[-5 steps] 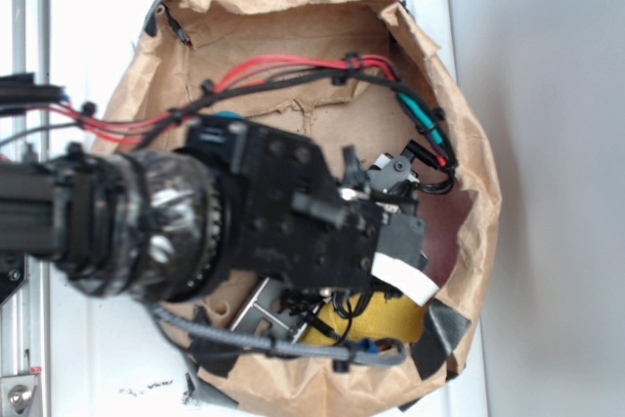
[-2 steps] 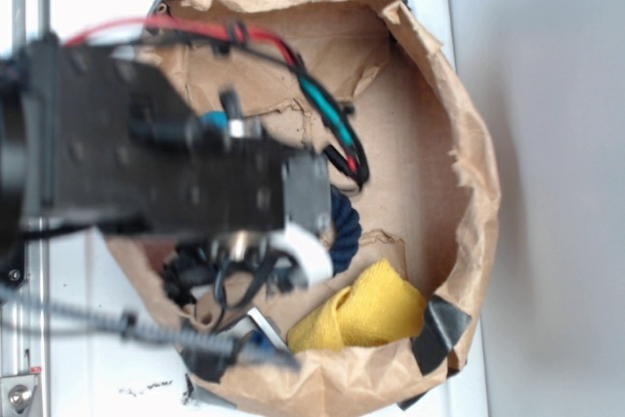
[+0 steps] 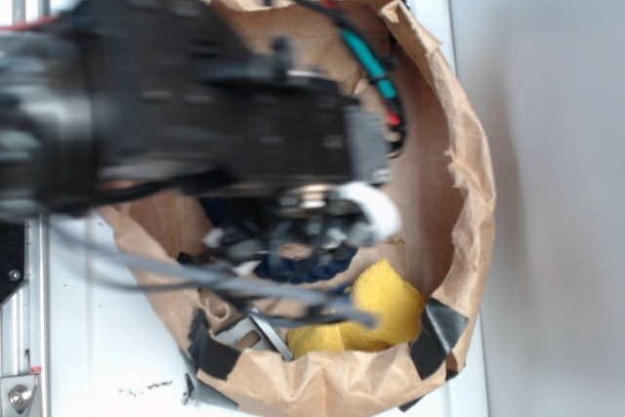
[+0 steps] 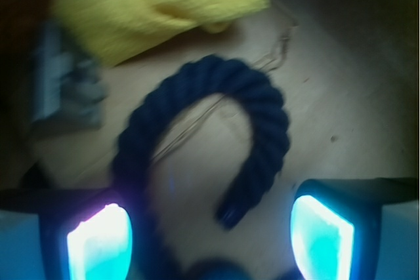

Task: Grab the blue rope.

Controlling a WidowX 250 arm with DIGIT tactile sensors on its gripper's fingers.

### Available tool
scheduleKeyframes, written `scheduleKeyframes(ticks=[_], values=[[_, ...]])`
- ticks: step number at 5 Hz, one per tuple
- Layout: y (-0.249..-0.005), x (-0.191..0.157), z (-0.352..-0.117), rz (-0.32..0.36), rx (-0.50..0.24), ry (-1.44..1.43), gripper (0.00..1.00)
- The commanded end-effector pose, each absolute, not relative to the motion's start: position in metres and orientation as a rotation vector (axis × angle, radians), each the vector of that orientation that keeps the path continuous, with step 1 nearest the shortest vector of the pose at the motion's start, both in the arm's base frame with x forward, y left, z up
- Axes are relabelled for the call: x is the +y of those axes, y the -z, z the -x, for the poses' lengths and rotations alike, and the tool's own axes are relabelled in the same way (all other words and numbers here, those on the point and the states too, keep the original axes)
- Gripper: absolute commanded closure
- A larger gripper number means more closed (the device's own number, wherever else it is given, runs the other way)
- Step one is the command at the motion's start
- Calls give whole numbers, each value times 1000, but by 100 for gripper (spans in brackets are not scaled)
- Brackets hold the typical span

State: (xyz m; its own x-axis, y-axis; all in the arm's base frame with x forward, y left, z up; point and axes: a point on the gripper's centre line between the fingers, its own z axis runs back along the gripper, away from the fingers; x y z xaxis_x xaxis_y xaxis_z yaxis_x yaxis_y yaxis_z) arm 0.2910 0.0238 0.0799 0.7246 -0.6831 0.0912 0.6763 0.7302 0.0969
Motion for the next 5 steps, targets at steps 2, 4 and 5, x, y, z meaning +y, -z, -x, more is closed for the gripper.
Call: scheduleKeyframes(ticks=[2,4,5], values=[[-62,20,-330,-147,-235,698,0],[-35,-4,-321,-211,-255,750,0],[-28,-7,-318,-215,-253,747,0]])
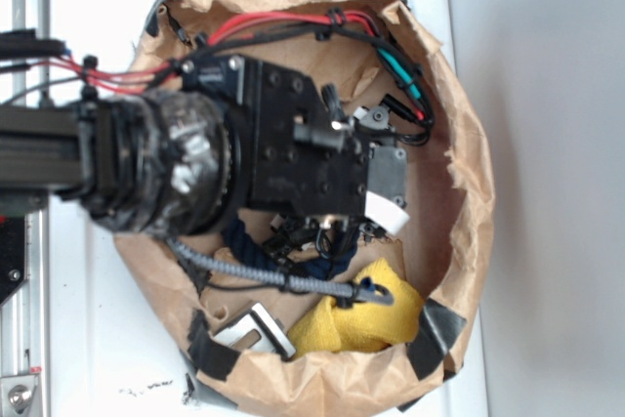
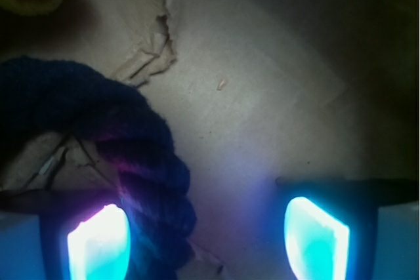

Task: Grab the blue rope.

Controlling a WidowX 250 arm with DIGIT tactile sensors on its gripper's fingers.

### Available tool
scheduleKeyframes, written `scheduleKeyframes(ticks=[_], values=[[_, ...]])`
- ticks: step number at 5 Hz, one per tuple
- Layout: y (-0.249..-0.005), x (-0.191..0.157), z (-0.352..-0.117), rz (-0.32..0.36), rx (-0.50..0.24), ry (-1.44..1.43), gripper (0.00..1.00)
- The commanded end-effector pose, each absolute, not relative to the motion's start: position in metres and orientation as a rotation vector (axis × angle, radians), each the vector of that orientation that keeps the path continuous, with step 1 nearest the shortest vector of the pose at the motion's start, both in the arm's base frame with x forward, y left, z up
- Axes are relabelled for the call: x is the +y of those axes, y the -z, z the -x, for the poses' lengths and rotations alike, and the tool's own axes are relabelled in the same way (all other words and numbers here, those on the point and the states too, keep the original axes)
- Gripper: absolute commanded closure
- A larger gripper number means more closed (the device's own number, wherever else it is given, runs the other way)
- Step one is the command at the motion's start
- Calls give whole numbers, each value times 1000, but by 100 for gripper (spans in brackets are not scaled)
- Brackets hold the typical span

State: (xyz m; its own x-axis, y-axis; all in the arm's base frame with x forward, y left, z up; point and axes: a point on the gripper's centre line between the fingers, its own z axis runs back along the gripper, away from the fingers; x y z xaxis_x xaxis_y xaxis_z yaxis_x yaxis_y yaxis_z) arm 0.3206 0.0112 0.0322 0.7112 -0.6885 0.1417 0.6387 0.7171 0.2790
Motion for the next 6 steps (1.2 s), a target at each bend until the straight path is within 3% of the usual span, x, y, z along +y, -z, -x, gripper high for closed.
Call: scheduleKeyframes(ticks=[1,3,4,6], values=[[-26,-7,-318,-209,-239,708,100],[-30,-1,-322,-199,-214,670,100],[-48,4,-320,-184,-226,616,100],[-121,21,-315,-67,-310,528,100]])
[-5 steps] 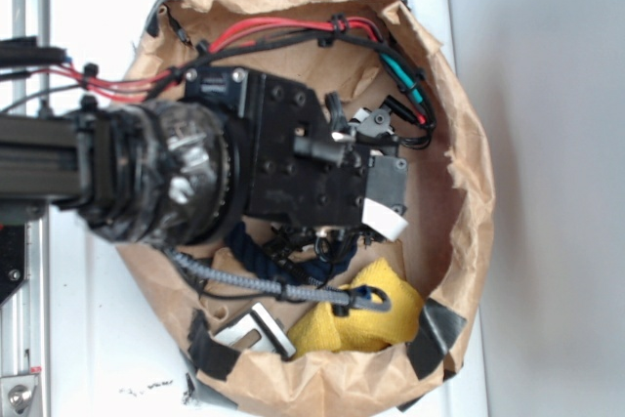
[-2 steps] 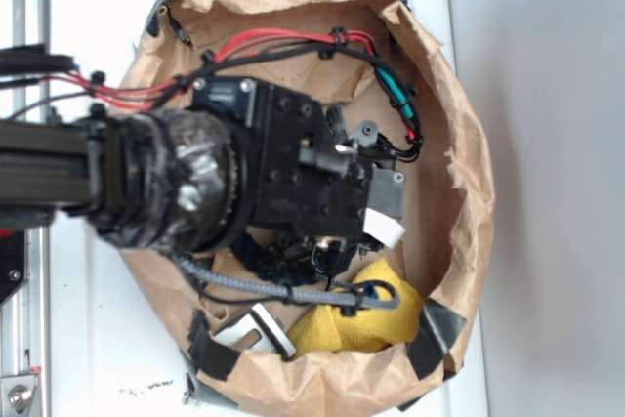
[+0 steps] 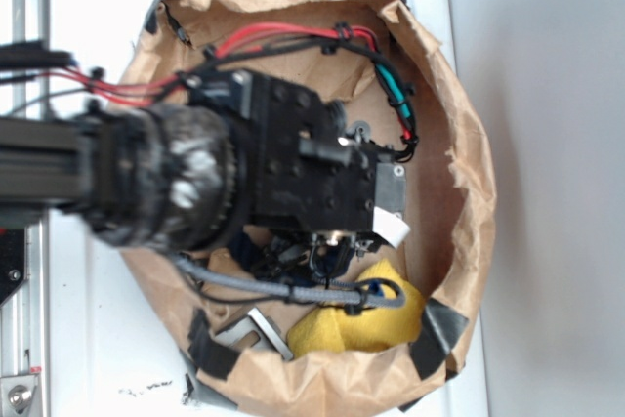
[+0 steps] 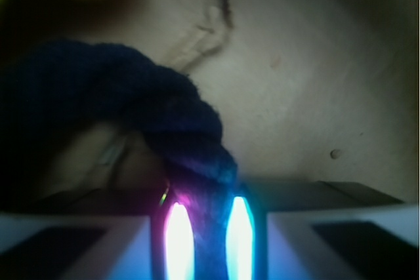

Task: Grab the blue rope.

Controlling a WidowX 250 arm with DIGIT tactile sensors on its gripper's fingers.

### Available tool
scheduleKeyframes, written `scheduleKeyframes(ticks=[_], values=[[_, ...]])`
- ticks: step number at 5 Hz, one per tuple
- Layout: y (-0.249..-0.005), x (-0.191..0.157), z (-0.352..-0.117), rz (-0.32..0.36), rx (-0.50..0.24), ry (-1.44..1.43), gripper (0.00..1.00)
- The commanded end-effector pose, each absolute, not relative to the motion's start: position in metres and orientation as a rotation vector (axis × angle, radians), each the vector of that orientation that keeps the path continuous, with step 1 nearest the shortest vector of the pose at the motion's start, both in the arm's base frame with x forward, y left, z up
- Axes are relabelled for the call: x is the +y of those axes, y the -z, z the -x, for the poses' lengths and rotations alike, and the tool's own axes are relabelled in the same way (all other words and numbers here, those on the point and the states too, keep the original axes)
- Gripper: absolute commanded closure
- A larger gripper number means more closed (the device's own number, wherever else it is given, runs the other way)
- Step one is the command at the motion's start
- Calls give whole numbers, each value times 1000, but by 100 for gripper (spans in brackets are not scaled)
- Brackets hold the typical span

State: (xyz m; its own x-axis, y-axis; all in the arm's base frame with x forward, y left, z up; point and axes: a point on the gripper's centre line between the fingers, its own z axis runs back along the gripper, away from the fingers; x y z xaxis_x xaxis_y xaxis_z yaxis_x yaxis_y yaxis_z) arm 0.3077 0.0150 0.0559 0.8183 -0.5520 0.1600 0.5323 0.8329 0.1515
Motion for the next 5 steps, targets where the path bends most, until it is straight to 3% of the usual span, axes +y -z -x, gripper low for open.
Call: scheduleKeyframes(ticks=[1,2,4,5], values=[[-163,30,-311,-52,-219,396,100],[-197,25,-301,-94,-133,277,100],[-242,14,-262,-123,-194,148,100],[-247,6,-257,-151,-225,157,100]])
